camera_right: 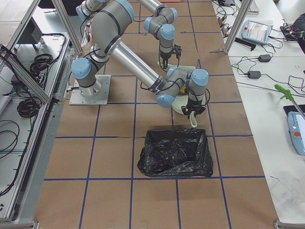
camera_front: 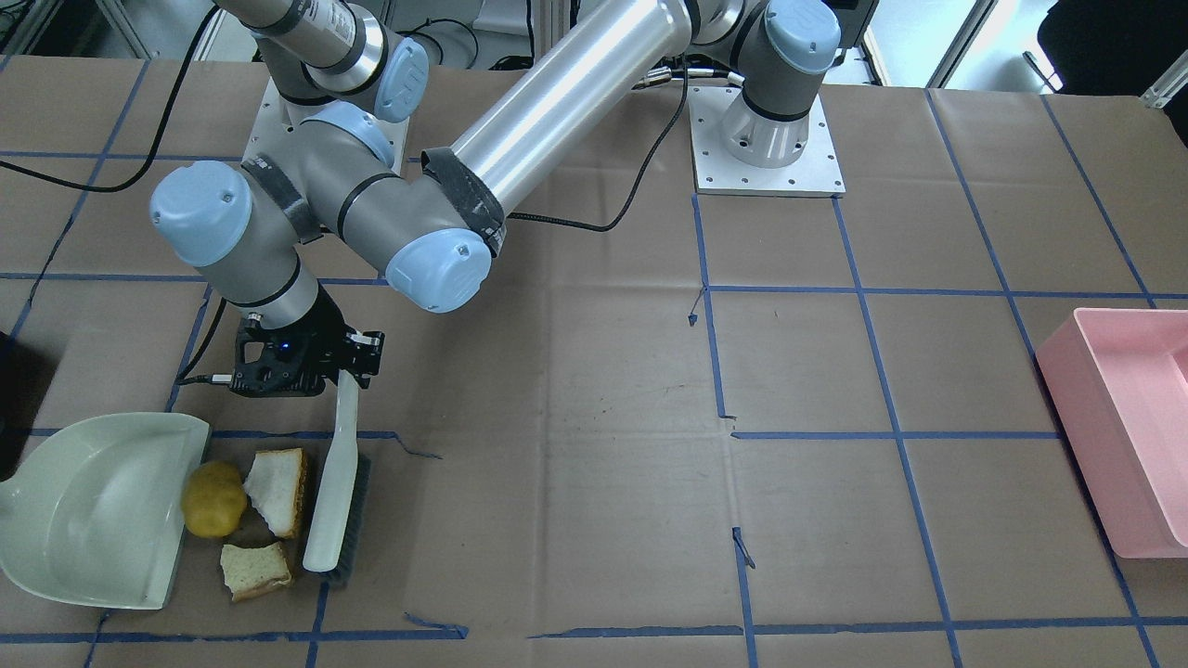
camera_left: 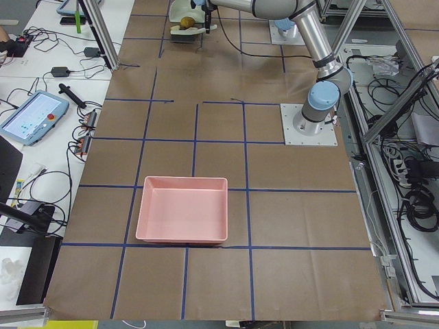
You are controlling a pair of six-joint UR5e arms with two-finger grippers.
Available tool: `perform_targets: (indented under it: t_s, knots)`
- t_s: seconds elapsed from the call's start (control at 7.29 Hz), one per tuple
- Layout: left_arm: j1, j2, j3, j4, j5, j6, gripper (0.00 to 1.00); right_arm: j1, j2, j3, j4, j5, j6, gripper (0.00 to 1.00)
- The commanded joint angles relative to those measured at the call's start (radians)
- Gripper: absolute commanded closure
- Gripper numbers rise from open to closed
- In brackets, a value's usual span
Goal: Sweep and dump trash in nearest bin
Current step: 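Sweep the bread and yellow object into the dustpan with the left-held brush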
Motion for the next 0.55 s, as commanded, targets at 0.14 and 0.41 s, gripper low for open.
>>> perform_targets:
  t_s: [0.14,0.41]
  knots:
    - [-0.015,-0.068,0.095,-0.025,-0.011,-0.034,1.00,0.002,-0.002,0.000,0.001,0.003,0.000,1.00]
    - [-0.025,-0.081,0.114,-0.010,-0.041,-0.054,1.00,0.002,-0.002,0.002,0.001,0.009,0.000,1.00]
